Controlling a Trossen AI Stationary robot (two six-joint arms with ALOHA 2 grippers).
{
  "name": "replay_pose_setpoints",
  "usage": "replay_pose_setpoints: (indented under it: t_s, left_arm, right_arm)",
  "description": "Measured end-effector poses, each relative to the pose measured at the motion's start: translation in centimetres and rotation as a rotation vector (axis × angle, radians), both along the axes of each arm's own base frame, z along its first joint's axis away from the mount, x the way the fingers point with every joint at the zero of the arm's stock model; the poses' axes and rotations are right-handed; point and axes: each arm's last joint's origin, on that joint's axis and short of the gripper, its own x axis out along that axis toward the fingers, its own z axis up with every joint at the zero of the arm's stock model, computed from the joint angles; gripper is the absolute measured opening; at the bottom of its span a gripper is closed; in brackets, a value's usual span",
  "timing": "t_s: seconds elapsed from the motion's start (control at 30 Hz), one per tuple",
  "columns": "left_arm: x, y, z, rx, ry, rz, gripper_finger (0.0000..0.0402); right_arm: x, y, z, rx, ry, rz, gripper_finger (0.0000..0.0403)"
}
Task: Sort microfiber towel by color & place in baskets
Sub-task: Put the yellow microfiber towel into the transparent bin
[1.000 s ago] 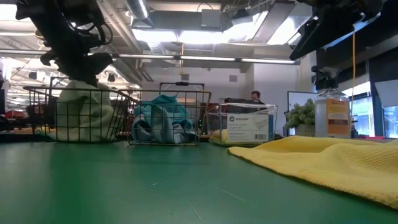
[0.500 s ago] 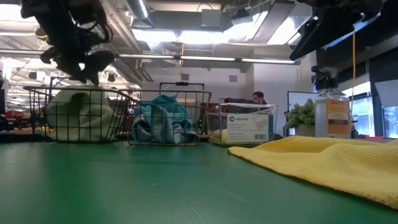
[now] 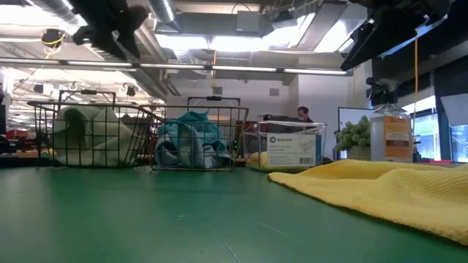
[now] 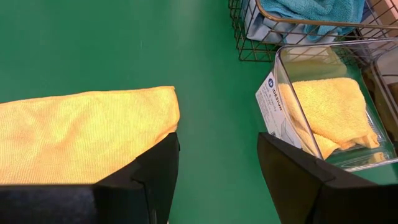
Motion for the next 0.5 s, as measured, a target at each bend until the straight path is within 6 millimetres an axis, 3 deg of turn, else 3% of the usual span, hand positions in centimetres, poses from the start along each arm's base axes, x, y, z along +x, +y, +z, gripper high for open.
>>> replay_pose_setpoints:
  t_s: [0.27, 0.5]
  left_arm:
    - [2.9, -0.9, 1.4, 0.019, -0.134, -0.377, 0.0183]
    - [6.9, -2.1, 1.1, 0.063, -0.163, -0.629, 0.0183]
  right_arm:
    - [0.0, 0.3, 0.0, 0.105, 0.012, 0.051, 0.0216]
    - [0.0, 0.5, -0.1, 0.172, 0.019, 0.058, 0.0216]
